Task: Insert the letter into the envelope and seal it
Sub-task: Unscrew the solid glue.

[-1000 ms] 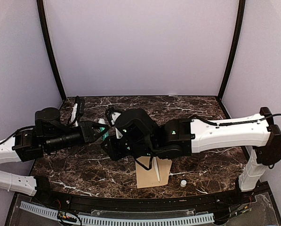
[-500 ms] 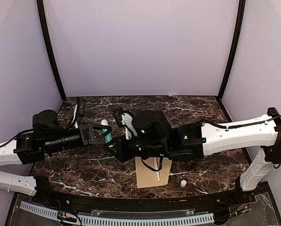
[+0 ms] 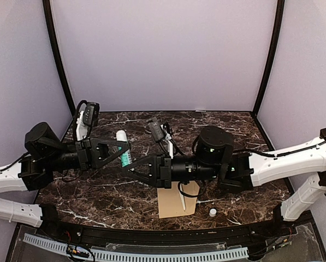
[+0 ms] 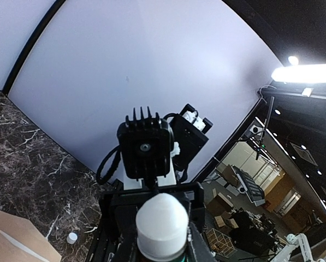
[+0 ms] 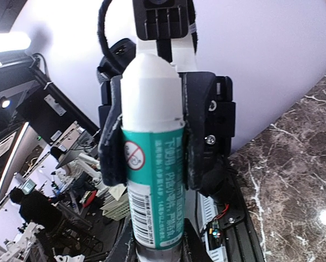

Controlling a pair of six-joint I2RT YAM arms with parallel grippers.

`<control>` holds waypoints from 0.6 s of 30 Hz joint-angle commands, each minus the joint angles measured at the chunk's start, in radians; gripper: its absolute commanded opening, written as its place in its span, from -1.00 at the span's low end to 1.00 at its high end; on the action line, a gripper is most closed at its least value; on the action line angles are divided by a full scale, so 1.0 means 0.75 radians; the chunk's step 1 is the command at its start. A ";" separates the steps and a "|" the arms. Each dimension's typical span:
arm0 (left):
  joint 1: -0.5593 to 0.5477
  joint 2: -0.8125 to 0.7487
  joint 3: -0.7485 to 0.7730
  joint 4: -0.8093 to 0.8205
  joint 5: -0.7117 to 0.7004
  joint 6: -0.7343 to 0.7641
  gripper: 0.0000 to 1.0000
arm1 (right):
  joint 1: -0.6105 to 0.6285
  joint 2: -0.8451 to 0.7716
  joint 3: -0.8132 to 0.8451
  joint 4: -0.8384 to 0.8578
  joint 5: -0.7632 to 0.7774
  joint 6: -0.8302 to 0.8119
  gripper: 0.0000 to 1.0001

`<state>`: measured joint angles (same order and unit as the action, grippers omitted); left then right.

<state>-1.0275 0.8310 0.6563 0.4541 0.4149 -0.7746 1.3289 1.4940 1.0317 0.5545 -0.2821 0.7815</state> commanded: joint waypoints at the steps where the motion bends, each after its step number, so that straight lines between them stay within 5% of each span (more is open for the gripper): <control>1: -0.005 0.007 0.013 0.118 0.266 0.034 -1.00 | -0.046 -0.044 -0.016 0.367 -0.124 0.103 -1.00; 7: -0.004 -0.009 0.011 0.155 0.262 0.024 -1.00 | -0.050 -0.047 -0.044 0.414 -0.129 0.127 -1.00; 18: -0.005 -0.196 -0.103 0.144 -0.300 0.040 -1.00 | -0.043 -0.091 -0.112 0.342 0.127 0.142 0.38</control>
<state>-1.0302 0.7380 0.6174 0.5453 0.3599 -0.7612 1.2976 1.4532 0.9646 0.7464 -0.2932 0.8650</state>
